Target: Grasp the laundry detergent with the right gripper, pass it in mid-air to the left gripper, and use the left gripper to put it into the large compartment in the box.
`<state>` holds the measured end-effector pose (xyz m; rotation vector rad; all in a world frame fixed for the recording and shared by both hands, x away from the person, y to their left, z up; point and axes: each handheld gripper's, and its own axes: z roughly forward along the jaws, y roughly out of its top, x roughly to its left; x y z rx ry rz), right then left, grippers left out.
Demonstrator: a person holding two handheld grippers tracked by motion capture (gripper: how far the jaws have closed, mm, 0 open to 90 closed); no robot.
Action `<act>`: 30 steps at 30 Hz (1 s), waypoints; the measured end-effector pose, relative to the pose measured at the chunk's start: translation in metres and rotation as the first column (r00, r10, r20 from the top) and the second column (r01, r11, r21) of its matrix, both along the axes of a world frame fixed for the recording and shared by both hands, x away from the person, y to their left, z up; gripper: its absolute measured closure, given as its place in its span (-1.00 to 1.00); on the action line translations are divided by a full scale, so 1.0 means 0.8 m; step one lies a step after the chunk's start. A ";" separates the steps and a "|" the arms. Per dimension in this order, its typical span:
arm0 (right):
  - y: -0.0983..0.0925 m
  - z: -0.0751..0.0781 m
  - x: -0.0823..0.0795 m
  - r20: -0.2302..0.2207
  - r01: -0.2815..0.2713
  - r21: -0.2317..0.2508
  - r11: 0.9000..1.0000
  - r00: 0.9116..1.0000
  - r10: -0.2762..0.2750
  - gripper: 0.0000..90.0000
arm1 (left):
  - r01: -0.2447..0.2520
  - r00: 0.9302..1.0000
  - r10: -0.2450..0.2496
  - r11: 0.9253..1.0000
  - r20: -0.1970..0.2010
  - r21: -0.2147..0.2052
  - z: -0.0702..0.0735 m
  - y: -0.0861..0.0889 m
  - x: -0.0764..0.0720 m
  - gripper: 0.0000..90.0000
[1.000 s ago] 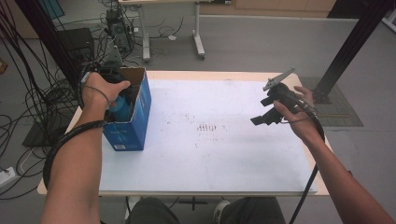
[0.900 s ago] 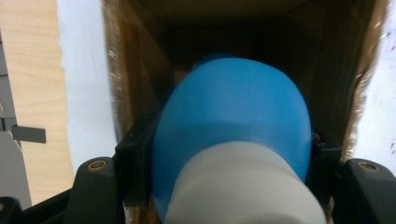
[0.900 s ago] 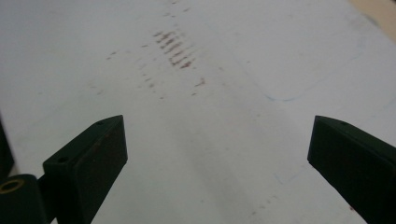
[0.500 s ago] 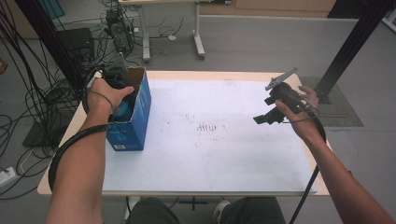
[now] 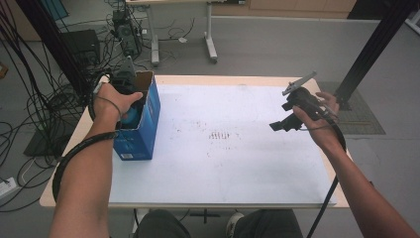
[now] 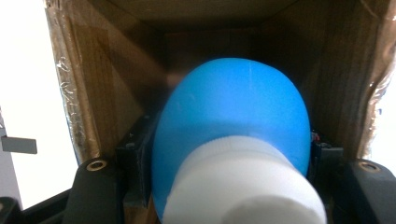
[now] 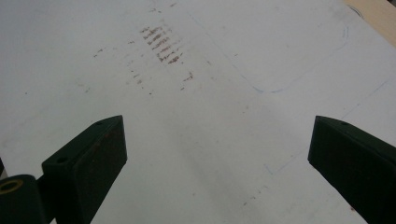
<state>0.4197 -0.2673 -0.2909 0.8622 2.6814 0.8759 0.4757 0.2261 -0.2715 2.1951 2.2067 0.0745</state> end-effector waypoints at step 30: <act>0.000 0.000 0.001 -0.017 -0.016 -0.011 1.000 1.000 0.015 -0.91 | -0.002 1.000 0.002 1.000 0.005 -0.003 -0.001 0.000 0.000 -0.22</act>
